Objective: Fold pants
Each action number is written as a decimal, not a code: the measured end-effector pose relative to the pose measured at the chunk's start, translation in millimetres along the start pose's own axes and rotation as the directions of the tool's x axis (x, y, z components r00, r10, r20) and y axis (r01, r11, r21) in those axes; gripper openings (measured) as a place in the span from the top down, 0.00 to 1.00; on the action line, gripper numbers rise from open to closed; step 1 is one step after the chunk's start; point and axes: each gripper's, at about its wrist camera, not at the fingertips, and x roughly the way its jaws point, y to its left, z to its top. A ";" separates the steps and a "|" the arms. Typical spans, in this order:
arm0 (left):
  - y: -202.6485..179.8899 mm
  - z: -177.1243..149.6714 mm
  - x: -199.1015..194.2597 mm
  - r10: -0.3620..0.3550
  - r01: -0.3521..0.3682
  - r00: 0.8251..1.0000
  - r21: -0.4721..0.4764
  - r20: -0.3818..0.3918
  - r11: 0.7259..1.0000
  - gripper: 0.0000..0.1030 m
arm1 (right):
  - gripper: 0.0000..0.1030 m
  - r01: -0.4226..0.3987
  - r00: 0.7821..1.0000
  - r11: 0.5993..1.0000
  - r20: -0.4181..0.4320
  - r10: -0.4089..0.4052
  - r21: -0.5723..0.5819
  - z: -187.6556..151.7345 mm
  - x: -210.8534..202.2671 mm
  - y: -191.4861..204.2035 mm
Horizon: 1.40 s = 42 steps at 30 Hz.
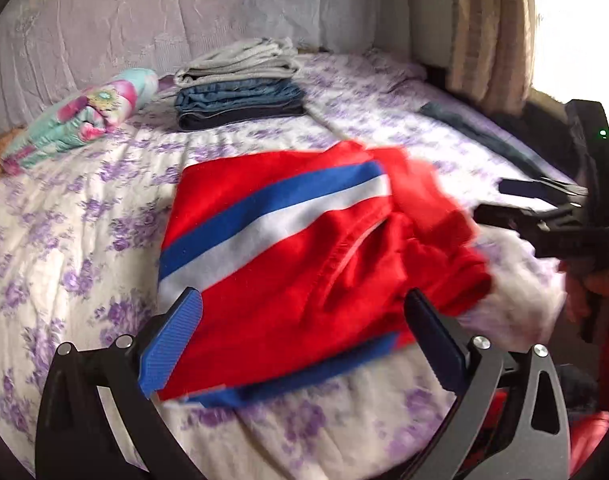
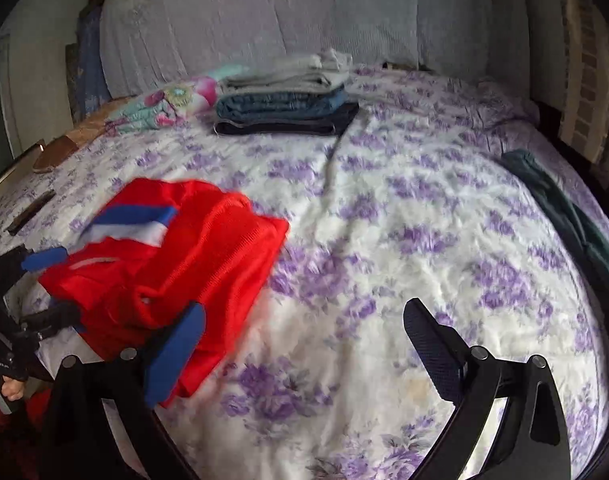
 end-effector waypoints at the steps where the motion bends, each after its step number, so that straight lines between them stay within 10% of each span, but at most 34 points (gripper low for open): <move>1: 1.5 0.4 -4.1 -0.033 0.033 0.999 -0.009 0.002 0.999 0.04 | 0.03 -0.023 0.999 0.999 0.032 0.024 -0.023 7.1 -6.4 10.4; 9: 39.6 17.9 -3.9 0.065 -0.061 0.998 -0.151 0.022 0.987 0.04 | 0.03 0.031 0.996 0.965 -0.074 -0.052 -0.262 2.5 34.6 61.5; 12: 61.5 12.8 33.9 0.097 -0.116 0.989 -0.188 -0.111 0.975 0.04 | 0.03 0.007 0.994 0.983 -0.104 -0.027 -0.182 -5.9 36.1 31.8; 15: 71.8 1.7 41.6 0.018 -0.040 0.996 -0.252 -0.087 0.967 0.04 | 0.03 -0.017 0.993 0.987 -0.122 -0.003 -0.161 -6.7 37.3 22.8; 22: 64.6 17.5 15.3 0.107 -0.113 0.993 -0.205 -0.043 0.972 0.05 | 0.04 0.023 0.998 0.975 0.058 -0.011 -0.222 13.7 -8.0 55.3; 30: 72.0 2.6 35.9 0.072 -0.091 0.994 -0.245 -0.087 0.965 0.04 | 0.03 -0.095 0.988 0.989 -0.132 0.080 -0.111 -1.6 44.3 38.7; 42: 45.8 44.2 26.0 0.327 -0.327 0.945 -0.047 -0.016 0.944 0.04 | 0.04 -0.012 0.995 0.978 0.099 0.033 -0.208 58.0 20.3 68.2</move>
